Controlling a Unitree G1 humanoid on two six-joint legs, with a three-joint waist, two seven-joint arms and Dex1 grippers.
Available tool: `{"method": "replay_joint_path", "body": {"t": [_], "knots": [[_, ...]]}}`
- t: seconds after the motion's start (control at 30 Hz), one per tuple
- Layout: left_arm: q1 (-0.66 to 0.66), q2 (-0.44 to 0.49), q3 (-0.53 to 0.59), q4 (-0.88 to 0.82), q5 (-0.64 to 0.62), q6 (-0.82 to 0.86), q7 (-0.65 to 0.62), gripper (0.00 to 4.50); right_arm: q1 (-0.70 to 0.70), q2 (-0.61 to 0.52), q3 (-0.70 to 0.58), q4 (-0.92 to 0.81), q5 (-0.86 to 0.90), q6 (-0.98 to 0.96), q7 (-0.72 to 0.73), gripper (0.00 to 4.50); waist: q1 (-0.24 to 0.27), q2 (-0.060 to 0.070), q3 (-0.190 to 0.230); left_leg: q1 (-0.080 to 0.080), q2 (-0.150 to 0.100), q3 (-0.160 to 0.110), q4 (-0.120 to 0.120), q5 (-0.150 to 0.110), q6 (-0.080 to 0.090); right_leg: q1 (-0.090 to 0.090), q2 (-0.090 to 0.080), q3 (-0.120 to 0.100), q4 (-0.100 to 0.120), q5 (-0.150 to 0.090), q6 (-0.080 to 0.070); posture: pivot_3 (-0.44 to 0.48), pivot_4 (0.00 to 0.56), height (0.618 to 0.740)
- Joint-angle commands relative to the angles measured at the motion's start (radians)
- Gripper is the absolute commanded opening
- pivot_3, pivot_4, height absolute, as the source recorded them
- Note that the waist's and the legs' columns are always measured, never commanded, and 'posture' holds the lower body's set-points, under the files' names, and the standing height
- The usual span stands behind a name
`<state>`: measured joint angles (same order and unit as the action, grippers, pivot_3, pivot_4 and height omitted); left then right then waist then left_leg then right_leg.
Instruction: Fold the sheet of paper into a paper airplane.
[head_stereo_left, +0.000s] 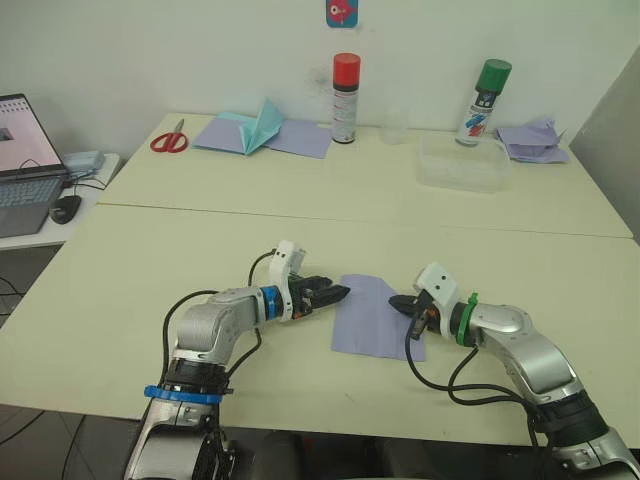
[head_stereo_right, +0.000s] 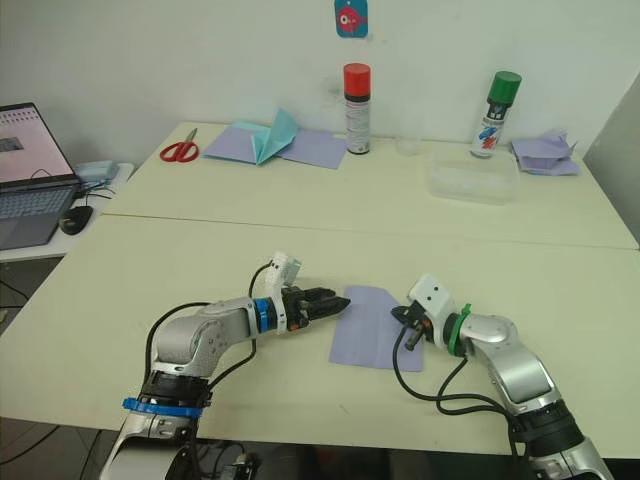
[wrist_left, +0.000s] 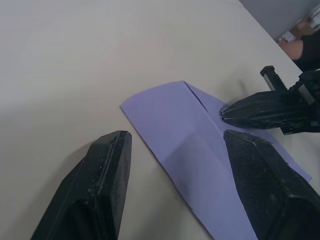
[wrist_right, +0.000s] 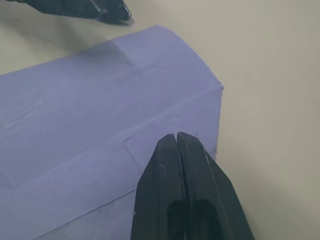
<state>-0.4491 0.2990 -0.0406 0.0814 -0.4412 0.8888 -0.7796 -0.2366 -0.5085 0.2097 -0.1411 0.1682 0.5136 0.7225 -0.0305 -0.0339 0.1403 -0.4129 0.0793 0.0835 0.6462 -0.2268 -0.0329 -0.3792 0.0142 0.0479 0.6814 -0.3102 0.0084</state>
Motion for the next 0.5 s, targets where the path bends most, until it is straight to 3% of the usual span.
{"method": "replay_joint_path", "body": {"t": [0.03,0.3,0.5], "knots": [[-0.037,-0.031,-0.049,0.032,-0.007,0.013,-0.010,3.28,0.016,-0.004,0.013,0.017,-0.019,0.018,-0.006,0.00,0.001,0.000,0.000,0.000,0.000,0.000,0.000,0.000,0.000,0.000,0.000,0.000,0.000,0.000,0.000,0.000,0.150,0.740],[-0.073,-0.049,-0.077,0.067,0.005,-0.038,-0.024,3.28,0.025,-0.005,0.011,0.004,-0.020,0.022,-0.015,0.00,0.001,0.000,0.000,0.000,-0.001,0.000,0.000,0.000,0.000,0.000,0.000,0.000,0.000,0.000,0.000,0.000,0.150,0.740],[-0.136,0.036,-0.140,0.123,0.132,-0.314,-0.109,3.28,0.031,-0.005,0.011,-0.003,-0.018,0.025,-0.018,0.00,0.001,0.000,0.000,0.000,-0.001,0.000,0.000,0.000,0.000,0.000,0.000,0.000,-0.001,0.000,0.000,0.000,0.150,0.740]]}}
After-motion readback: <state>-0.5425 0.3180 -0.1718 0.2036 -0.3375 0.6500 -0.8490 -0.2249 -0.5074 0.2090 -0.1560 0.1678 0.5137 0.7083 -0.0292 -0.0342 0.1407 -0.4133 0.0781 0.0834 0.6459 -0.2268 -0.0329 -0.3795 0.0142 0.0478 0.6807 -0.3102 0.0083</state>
